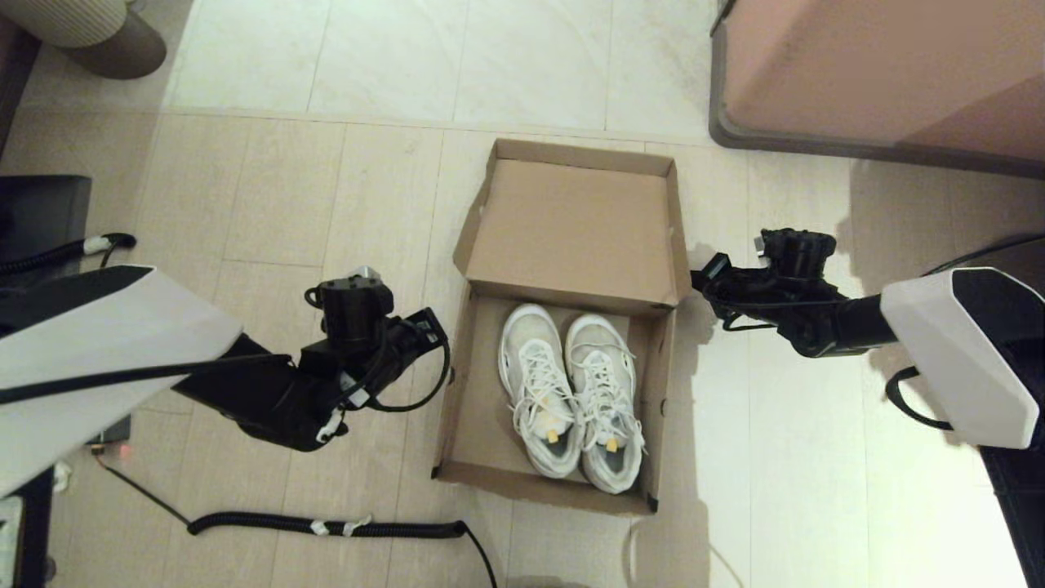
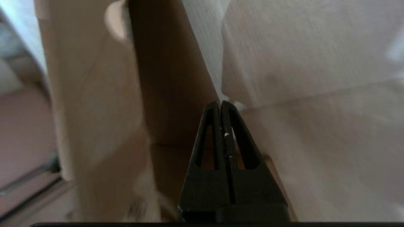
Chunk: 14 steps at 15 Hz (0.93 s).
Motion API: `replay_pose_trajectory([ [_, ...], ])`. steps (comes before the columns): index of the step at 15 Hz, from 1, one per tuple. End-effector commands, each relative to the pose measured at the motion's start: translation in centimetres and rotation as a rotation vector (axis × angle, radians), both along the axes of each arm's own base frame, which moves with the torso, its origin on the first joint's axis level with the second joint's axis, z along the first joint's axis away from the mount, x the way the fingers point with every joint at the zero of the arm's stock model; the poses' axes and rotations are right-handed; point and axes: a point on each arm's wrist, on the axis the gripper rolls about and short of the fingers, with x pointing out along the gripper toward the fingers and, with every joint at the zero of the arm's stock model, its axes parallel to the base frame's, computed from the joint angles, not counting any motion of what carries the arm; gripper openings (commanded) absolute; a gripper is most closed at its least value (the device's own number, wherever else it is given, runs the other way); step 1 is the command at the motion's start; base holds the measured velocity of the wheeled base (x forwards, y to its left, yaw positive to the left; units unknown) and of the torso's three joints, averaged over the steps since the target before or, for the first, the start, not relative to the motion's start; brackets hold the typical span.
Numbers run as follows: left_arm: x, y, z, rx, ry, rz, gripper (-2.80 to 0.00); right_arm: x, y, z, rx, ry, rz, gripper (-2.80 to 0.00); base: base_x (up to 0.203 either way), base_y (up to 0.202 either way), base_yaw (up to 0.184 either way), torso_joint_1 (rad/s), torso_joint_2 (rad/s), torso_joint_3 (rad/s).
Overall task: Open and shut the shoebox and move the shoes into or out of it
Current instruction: Close the shoe box
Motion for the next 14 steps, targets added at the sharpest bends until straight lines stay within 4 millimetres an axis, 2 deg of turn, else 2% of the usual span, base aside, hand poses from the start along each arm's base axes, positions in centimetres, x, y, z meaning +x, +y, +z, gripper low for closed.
replay_pose_trajectory([
  [1, 0.2, -0.2, -1.3, 0.008, 0.028, 0.000, -2.80, 1.6, 0.2, -1.7, 0.023, 0.014, 0.010, -2.80, 0.000, 0.000, 0.000, 0.000, 0.00, 0.000],
  [5, 0.2, -1.5, -3.3, 0.027, 0.071, -0.027, -2.80, 2.1, 0.7, -2.3, 0.111, 0.072, 0.049, -2.80, 0.000, 0.000, 0.000, 0.000, 0.00, 0.000],
  [9, -0.2, -2.6, -4.8, 0.041, 0.105, -0.054, -2.80, 1.9, 0.7, -0.1, 0.218, 0.006, 0.081, -2.80, 0.000, 0.000, 0.000, 0.000, 0.00, 0.000],
  [11, -0.3, -3.2, -6.1, 0.054, 0.131, -0.070, -2.80, 1.8, 0.7, 0.2, 0.219, -0.003, 0.086, -2.80, 0.000, 0.000, 0.000, 0.000, 0.00, 0.000],
  [14, -0.5, -4.1, -6.7, 0.060, 0.141, -0.092, -2.80, 1.8, 0.7, 0.6, 0.241, -0.011, 0.087, -2.80, 0.000, 0.000, 0.000, 0.000, 0.00, 0.000],
])
